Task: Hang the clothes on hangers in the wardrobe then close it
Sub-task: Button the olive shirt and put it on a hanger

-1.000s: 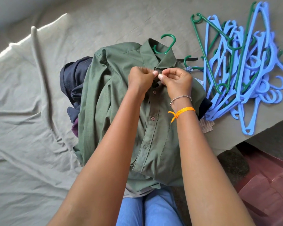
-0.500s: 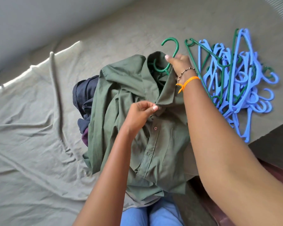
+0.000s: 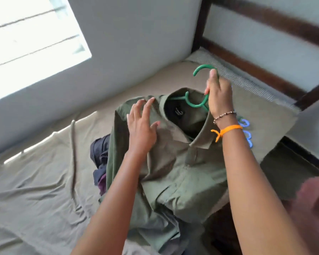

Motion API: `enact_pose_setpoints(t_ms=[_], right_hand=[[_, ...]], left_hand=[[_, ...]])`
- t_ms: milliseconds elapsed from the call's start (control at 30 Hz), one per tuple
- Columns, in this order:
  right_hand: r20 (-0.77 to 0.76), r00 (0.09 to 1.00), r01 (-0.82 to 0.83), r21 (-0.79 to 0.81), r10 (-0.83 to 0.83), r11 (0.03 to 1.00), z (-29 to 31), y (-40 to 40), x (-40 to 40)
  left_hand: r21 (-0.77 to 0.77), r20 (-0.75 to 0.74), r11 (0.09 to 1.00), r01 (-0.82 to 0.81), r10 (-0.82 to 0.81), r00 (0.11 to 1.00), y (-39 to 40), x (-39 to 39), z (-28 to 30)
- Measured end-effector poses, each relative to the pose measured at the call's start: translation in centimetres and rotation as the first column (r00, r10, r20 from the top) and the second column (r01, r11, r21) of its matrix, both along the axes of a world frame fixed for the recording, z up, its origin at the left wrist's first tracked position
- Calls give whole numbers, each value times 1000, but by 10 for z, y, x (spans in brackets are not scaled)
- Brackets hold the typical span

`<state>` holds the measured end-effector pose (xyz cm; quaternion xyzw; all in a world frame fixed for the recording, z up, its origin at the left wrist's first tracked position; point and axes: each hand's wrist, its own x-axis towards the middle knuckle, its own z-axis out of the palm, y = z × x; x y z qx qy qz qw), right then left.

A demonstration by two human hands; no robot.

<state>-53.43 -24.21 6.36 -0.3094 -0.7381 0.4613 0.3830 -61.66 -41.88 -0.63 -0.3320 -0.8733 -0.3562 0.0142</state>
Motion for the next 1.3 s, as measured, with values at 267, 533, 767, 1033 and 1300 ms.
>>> enact_pose_setpoints(t_ms=[267,533,767,1033,1300], right_hand=[[-212,970,144,104,-120,984,138,-43,171],[-413,845,406,80,-340,910,197,-111,354],[-404,775,523,-22,-486,852,229,-179,492],[-294,712,651,-61,-637,756,231,-243,577],[-418,508,810,-64,-753,582,227,-324,672]], left_hand=[[230,-213,927,296,-249,945,8,78,104],[382,-354,668,639,-532,769,26,202,189],[204,-424,499,842,-731,535,32,320,227],[355,-352,528,771,-689,634,1,457,213],[2,102,235,972,-967,234,-155,640,145]])
